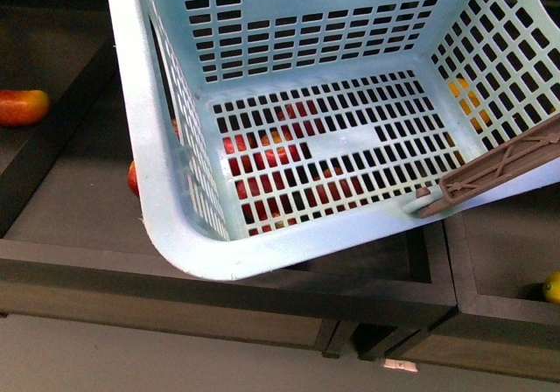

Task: Pick lemon and mango into basket

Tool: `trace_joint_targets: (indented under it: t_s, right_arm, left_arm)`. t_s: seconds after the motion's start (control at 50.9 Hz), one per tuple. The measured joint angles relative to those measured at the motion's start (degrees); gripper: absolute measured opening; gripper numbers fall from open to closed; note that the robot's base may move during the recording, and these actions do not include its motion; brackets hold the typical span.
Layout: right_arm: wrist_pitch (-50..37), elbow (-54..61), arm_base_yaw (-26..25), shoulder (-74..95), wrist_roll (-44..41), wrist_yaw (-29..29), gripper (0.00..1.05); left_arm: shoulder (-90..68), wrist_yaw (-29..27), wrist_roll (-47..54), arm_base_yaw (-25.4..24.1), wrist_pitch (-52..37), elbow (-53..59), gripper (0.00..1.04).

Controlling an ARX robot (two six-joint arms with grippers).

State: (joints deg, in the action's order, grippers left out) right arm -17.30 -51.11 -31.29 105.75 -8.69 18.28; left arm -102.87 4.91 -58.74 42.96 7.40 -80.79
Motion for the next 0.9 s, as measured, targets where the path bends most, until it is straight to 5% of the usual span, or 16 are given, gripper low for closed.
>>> trace_joint_targets:
  t_s: [0.275,0.687,0.707,0.727,0.904]
  right_arm:
    - [4.39,7.96,3.93,-22.49,3.78,3.91,0.47]
    - [5.62,8.63,20.37,-28.61,8.98,-2.21,0.47]
    - [3.45,11.45,31.82,-25.31,12.17,-6.82,0.47]
    - [3.43,11.45,31.87,-25.31,12.15,-6.93,0.47]
    - [3.08,13.66,33.81,-26.97,11.89,-10.95,0.82]
  left_arm:
    - [0.00,0.04,0.00,0.00,0.00,0.00,0.06]
    - [0.00,0.00,0.00,0.00,0.02,0.00,0.06]
    - [0.00,0.00,0.00,0.00,0.02,0.00,0.06]
    - [0.00,0.02,0.00,0.00,0.00,0.00,0.06]
    - [0.00,0.15,0.00,0.00,0.00,0.00,0.06]
